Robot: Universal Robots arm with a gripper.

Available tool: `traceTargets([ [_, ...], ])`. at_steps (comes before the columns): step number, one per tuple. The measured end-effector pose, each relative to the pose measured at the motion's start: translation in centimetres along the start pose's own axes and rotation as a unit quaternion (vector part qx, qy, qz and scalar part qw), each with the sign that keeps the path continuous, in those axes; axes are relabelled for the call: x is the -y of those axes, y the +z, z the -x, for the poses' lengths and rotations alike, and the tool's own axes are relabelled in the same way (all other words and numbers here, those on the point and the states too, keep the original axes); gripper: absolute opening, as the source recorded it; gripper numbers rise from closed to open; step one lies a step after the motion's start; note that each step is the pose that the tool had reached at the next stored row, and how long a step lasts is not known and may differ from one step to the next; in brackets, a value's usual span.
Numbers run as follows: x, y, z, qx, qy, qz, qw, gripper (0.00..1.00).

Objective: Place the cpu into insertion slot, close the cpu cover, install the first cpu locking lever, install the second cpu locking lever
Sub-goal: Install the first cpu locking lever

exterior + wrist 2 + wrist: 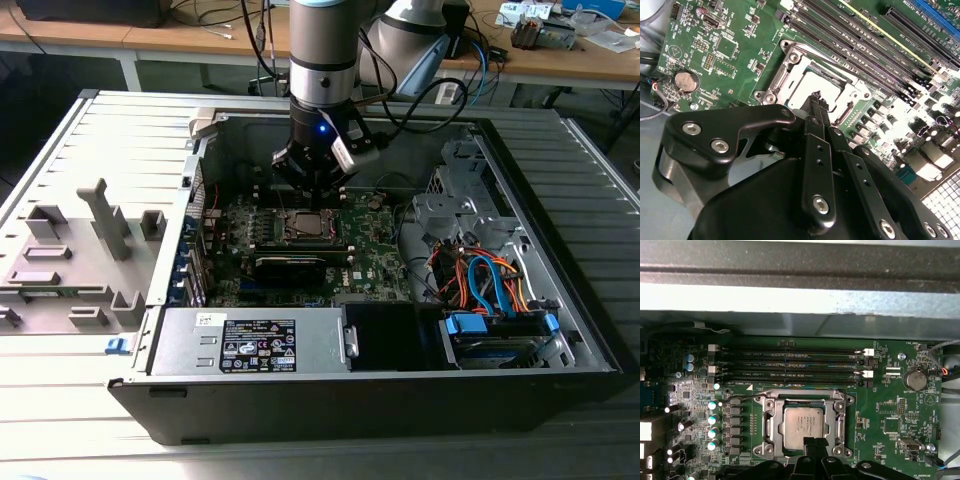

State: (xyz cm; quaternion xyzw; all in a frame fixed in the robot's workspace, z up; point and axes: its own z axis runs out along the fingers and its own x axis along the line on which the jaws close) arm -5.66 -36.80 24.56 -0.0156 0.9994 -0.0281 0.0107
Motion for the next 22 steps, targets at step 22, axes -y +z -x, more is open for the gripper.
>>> traceTargets([
  [22,0.0,0.0,0.0,0.0007,-0.012,0.0002,0.99993,0.11],
])
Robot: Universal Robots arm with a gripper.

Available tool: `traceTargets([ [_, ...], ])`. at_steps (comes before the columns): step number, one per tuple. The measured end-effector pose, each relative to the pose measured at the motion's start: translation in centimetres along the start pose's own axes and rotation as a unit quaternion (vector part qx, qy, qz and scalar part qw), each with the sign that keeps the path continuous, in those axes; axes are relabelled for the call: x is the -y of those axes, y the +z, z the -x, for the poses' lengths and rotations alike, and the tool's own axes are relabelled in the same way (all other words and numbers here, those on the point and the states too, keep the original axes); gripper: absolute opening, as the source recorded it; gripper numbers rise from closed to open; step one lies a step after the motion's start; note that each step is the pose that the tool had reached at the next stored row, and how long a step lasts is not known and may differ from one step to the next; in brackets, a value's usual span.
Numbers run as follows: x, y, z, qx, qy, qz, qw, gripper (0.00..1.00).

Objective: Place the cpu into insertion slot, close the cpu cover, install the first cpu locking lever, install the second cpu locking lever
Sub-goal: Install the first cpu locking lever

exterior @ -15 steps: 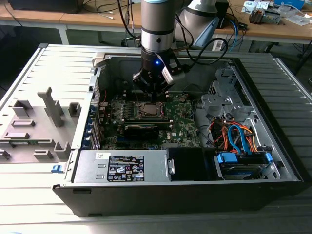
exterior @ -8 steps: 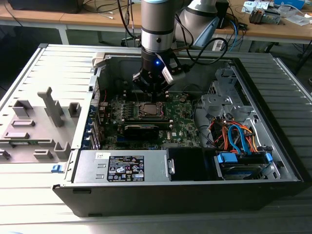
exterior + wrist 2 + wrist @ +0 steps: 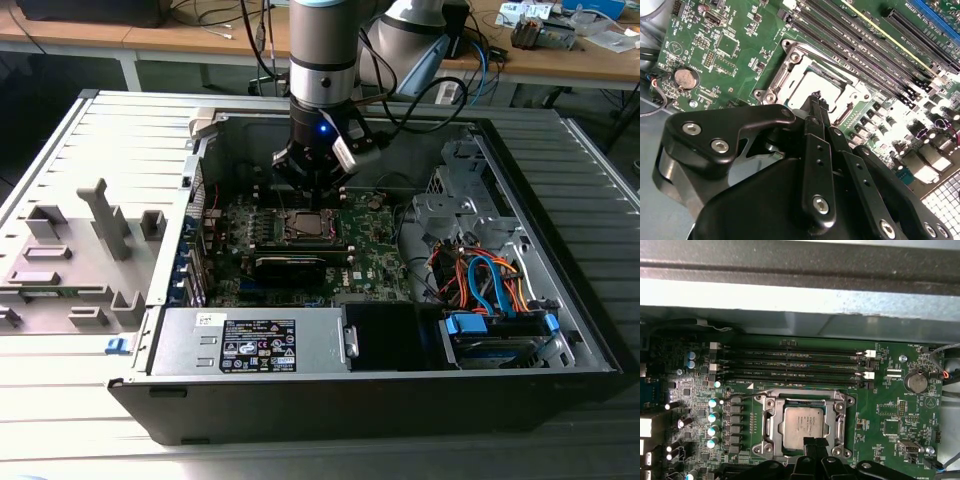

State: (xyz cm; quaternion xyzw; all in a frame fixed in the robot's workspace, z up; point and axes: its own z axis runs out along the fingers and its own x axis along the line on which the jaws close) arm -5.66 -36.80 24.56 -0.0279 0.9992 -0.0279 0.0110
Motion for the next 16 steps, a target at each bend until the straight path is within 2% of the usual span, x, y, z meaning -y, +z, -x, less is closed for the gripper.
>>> traceTargets([
  [2,0.0,0.0,0.0,0.0002,-0.003,0.0001,1.0,0.11],
  [3,0.01,-0.02,-0.01,0.0002,-0.004,0.0017,0.99999,0.11],
  [4,0.0,0.0,0.0,0.0006,-0.004,0.0077,0.99996,0.11],
  [5,0.0,0.0,0.0,0.0009,-0.003,0.012,0.99992,0.11],
  [6,0.0,0.0,0.0,0.0011,-0.003,0.0161,0.99986,0.11],
  [7,0.0,-0.01,0.0,0.0013,-0.003,0.0185,0.99982,0.11],
  [12,0.0,0.0,-0.01,0.0013,-0.004,0.0186,0.99982,0.11],
  [16,0.01,-0.28,-0.02,0.0013,-0.004,0.0186,0.99982,0.11],
])
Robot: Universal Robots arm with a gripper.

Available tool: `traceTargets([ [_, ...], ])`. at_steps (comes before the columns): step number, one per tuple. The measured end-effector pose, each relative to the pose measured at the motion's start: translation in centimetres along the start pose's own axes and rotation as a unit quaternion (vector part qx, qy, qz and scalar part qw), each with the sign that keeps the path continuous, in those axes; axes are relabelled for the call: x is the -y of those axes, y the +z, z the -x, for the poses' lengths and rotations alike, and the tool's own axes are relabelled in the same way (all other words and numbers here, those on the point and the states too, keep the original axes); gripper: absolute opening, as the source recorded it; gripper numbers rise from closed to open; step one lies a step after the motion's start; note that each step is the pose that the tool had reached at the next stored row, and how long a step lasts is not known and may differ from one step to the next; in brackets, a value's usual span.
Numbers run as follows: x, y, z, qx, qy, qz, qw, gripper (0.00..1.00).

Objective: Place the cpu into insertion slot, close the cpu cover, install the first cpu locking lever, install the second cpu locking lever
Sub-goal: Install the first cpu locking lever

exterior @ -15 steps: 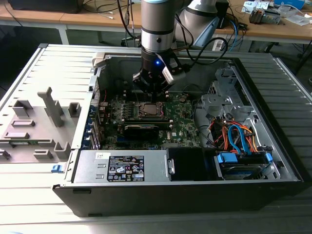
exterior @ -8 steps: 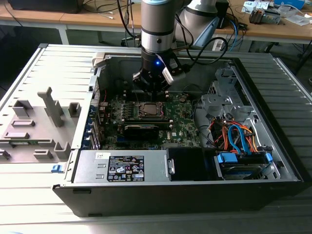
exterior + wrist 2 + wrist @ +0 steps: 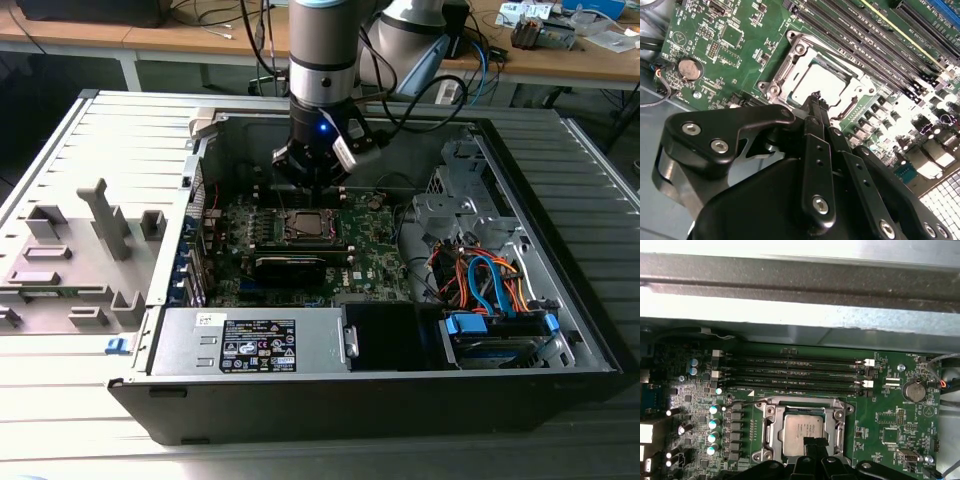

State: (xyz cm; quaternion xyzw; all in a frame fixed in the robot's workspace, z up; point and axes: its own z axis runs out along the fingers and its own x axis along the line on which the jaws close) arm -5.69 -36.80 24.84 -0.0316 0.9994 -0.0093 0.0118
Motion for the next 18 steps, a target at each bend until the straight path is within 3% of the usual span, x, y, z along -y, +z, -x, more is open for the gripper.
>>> traceTargets([
  [18,0.01,-0.66,0.02,0.0,0.0,0.0,1.0,0.11],
])
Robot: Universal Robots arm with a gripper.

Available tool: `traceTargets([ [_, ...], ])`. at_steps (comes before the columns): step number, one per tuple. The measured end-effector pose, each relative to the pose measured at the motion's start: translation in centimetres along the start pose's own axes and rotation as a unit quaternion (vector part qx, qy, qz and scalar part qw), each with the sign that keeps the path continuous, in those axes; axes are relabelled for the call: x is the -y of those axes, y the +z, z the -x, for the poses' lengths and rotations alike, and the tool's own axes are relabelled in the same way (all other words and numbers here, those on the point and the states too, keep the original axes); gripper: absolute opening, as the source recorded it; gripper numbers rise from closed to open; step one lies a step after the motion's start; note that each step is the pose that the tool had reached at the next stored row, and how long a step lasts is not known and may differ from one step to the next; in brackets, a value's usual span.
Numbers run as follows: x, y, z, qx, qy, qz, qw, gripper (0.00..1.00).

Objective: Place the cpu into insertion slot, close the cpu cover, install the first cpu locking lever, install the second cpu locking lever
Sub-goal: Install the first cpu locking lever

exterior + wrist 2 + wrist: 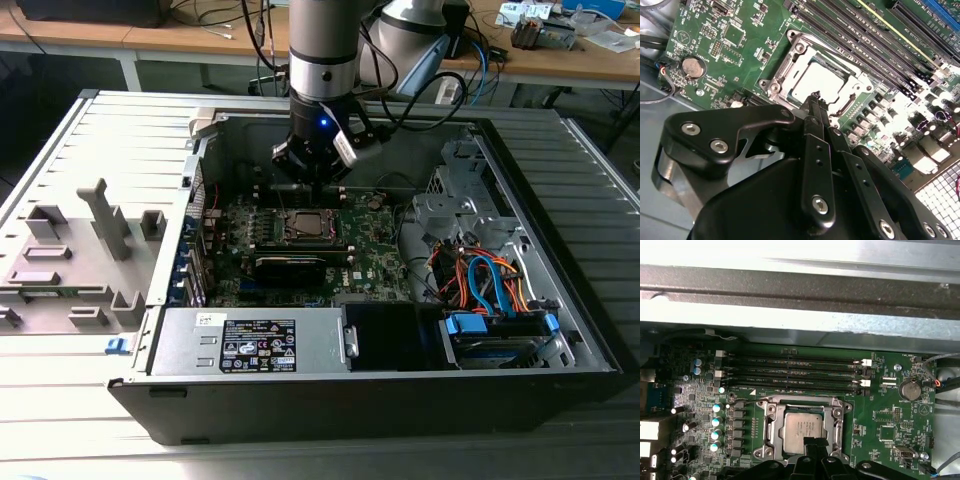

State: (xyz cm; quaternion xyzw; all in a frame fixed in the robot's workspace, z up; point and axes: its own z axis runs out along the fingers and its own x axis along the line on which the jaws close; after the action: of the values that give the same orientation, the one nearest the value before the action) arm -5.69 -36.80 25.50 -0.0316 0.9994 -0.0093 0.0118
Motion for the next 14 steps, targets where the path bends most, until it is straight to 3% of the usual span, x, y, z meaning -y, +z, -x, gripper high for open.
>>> traceTargets([
  [14,0.01,-0.36,0.01,0.0,0.0,0.0,1.0,0.11],
])
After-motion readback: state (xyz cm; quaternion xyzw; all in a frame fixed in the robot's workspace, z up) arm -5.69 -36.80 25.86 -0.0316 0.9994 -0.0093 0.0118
